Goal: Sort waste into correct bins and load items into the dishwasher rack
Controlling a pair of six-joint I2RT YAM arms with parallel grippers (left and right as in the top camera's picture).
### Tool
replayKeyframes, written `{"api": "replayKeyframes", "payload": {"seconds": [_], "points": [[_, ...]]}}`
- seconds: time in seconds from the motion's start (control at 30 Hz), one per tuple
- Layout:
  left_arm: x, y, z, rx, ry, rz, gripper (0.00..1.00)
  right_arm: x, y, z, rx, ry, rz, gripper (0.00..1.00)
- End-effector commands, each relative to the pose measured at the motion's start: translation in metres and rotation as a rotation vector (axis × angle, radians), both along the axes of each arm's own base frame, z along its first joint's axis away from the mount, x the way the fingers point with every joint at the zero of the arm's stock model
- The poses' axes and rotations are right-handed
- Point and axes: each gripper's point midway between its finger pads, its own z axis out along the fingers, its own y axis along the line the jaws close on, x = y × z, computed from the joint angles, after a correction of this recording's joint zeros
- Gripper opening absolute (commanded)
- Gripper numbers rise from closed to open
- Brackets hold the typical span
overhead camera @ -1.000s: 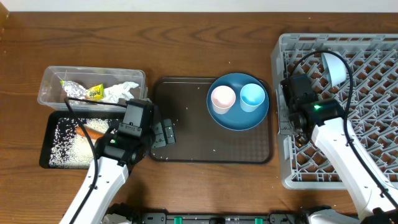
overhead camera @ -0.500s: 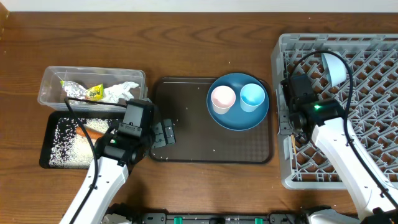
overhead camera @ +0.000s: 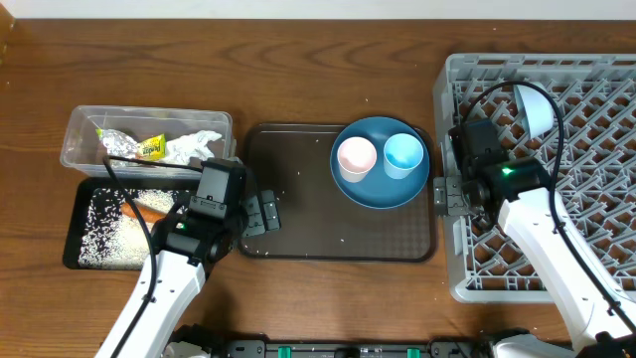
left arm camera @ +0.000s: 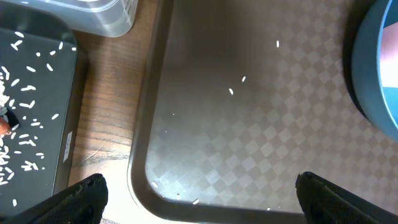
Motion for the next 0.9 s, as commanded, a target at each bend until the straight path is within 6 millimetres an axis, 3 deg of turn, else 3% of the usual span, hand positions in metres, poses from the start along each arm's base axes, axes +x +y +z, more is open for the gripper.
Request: {"api": "replayKeyframes", "payload": {"seconds": [0.0, 0.13, 0.47, 0.67, 0.77, 0.87], "points": [[-0.001, -0.012, 0.0, -0.057, 0.007, -0.036, 0.99, -0.002, -0.001, -0.001, 0.0, 0.002, -0.004, 0.99], [0.001, -0.052, 0.015, -0.268, -0.011, -0.14, 0.91, -0.002, -0.001, -0.001, 0.0, 0.002, -0.004, 0.99], [0.033, -0.072, 0.061, -0.394, -0.095, -0.053, 0.77, -0.002, -0.001, -0.001, 0.0, 0.003, -0.004, 0.99], [0.057, -0.121, 0.091, -0.423, -0.115, -0.15, 0.73, -0.002, -0.001, -0.001, 0.0, 0.003, -0.004, 0.99], [0.074, -0.143, 0.095, -0.392, -0.084, -0.175, 0.73, -0.002, -0.001, -0.001, 0.0, 0.003, -0.004, 0.99], [0.091, -0.151, 0.082, -0.315, -0.042, -0.153, 0.74, -0.002, -0.001, -0.001, 0.0, 0.002, -0.004, 0.99]]}}
